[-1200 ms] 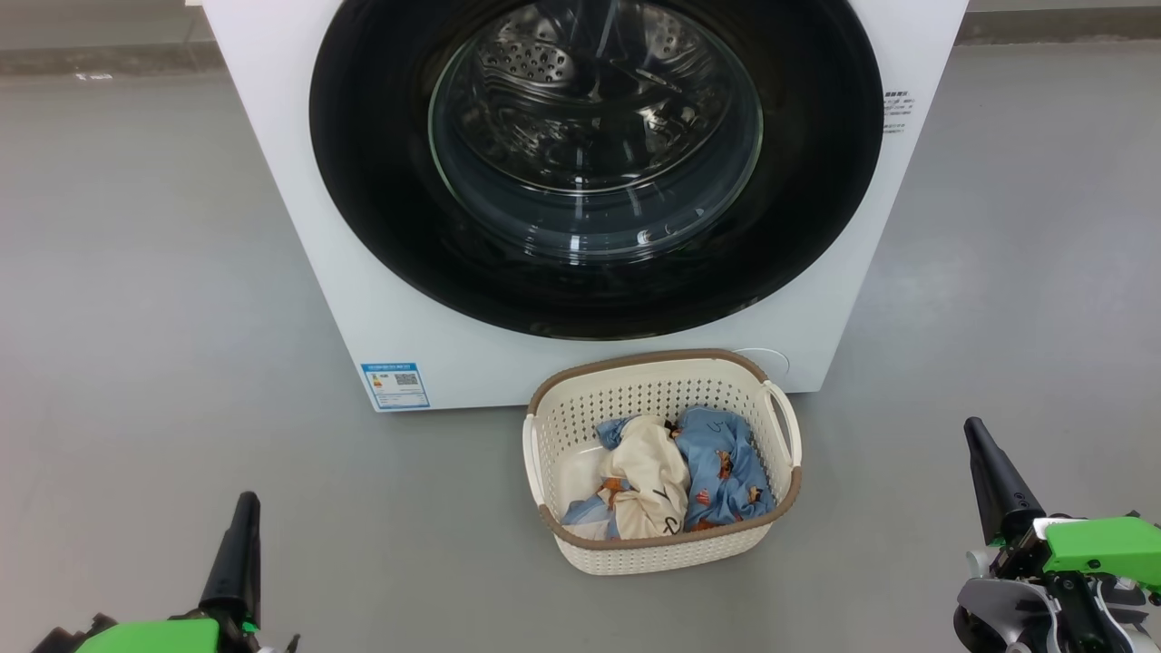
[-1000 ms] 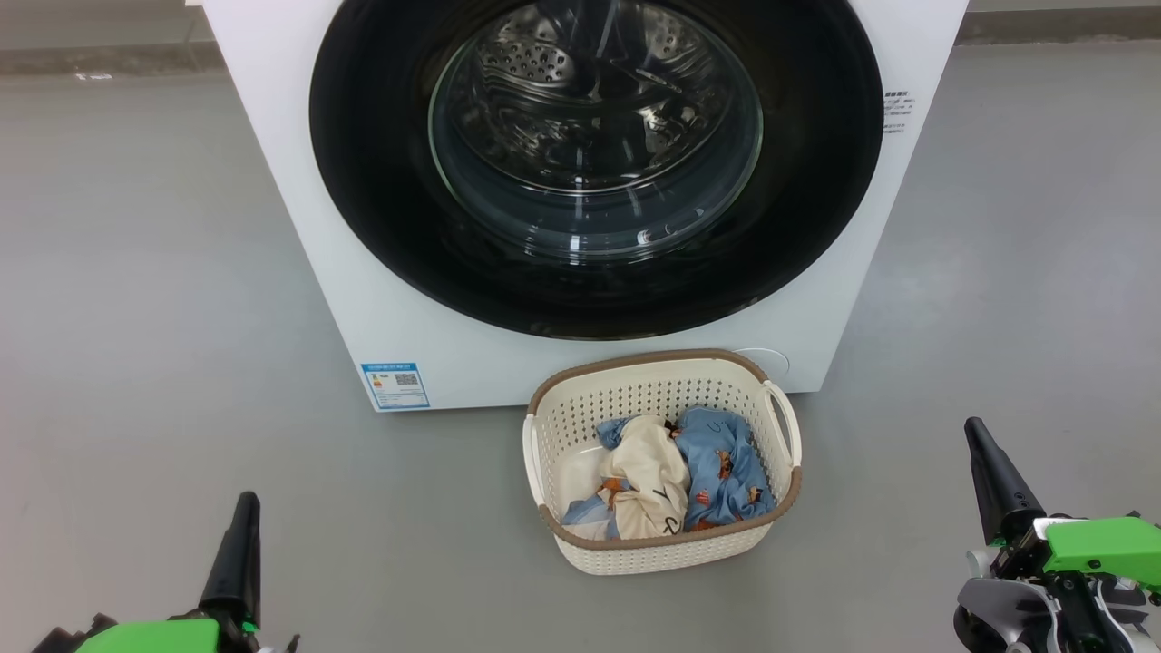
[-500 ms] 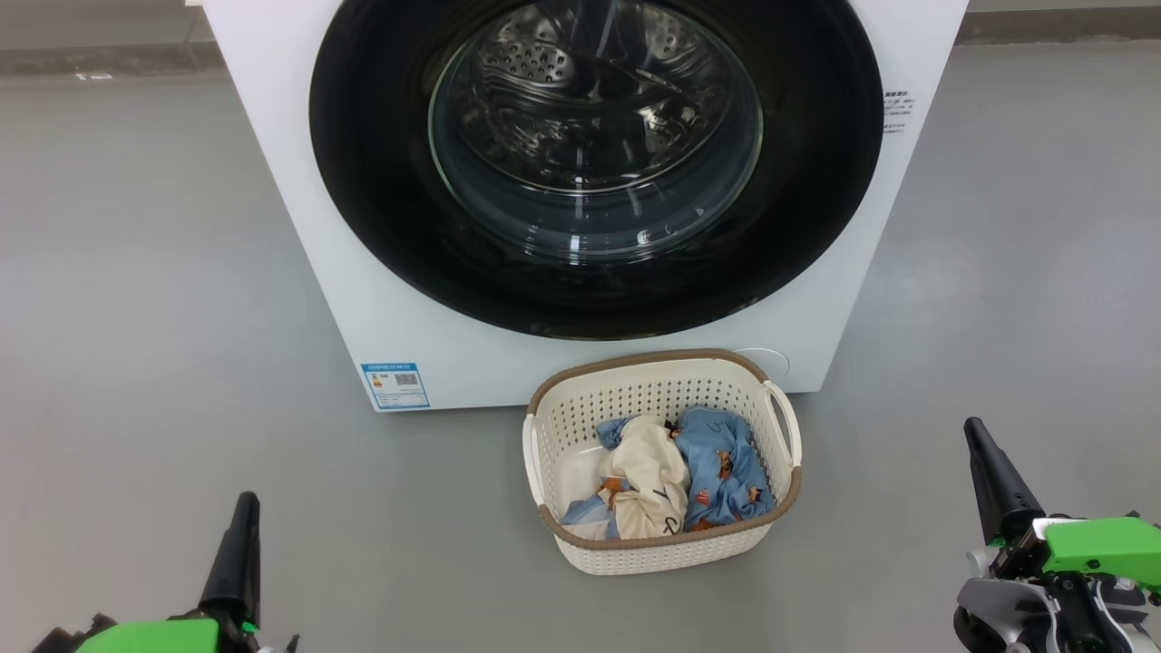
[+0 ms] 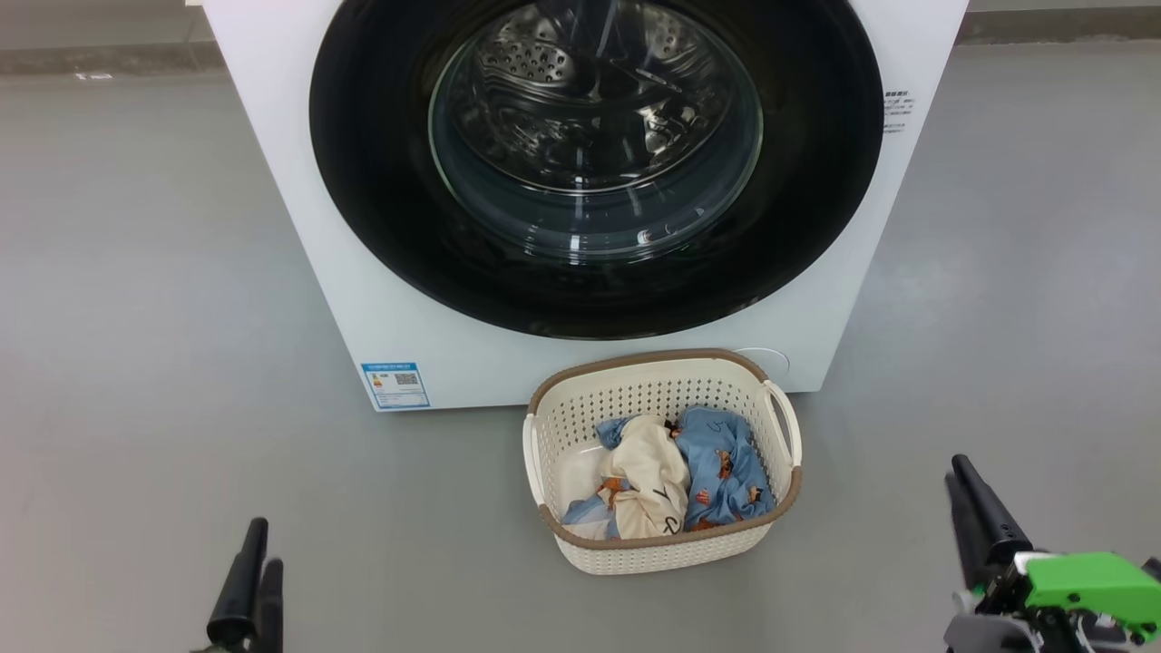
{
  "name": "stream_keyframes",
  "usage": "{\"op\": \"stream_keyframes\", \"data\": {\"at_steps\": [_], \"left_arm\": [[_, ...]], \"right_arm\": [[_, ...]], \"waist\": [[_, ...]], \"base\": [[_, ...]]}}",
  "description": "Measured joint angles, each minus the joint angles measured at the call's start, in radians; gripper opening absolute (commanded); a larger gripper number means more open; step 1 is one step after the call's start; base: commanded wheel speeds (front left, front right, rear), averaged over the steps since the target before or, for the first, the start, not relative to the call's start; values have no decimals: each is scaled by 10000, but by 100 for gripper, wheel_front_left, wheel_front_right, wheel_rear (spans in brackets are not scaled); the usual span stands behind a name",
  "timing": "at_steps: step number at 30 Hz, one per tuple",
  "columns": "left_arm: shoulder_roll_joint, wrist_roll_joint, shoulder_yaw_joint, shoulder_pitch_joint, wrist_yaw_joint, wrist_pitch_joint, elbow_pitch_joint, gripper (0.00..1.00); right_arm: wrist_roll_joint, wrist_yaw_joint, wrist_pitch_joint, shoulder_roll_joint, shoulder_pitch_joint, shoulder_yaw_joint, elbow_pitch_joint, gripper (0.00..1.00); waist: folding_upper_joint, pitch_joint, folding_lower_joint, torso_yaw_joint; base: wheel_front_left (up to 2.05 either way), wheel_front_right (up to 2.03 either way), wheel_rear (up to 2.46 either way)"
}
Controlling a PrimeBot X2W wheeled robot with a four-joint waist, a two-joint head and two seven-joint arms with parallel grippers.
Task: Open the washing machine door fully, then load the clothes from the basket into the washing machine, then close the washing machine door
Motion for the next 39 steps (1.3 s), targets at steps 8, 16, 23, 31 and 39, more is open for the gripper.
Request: {"op": "stream_keyframes", "data": {"at_steps": [8, 16, 23, 31, 39], "left_arm": [[-31, 6, -27, 142, 2, -169, 13, 100], [-29, 113, -75, 138, 2, -382, -146, 100], [-15, 326, -201, 118, 2, -606, -305, 100], [13, 729, -268, 102, 2, -836, -504, 100], [40, 1471, -351, 98, 2, -1072, -617, 100]], "right_arm": [[-2, -2, -90, 71, 140, 0, -109, 100], [-15, -2, -222, 71, 135, -4, -362, 100], [-105, -2, -372, 46, 130, -4, -621, 100], [-652, -2, -702, -157, 128, 127, -892, 100], [-1329, -2, -895, -293, 124, 288, -1141, 100]], "waist": [[0, -9, 11, 32], [0, 9, 2, 56], [0, 22, 1, 80], [0, 38, 1, 103], [0, 54, 0, 119]], "base": [[0, 0, 0], [0, 0, 0], [0, 0, 0], [0, 0, 0], [0, 0, 0]]}}
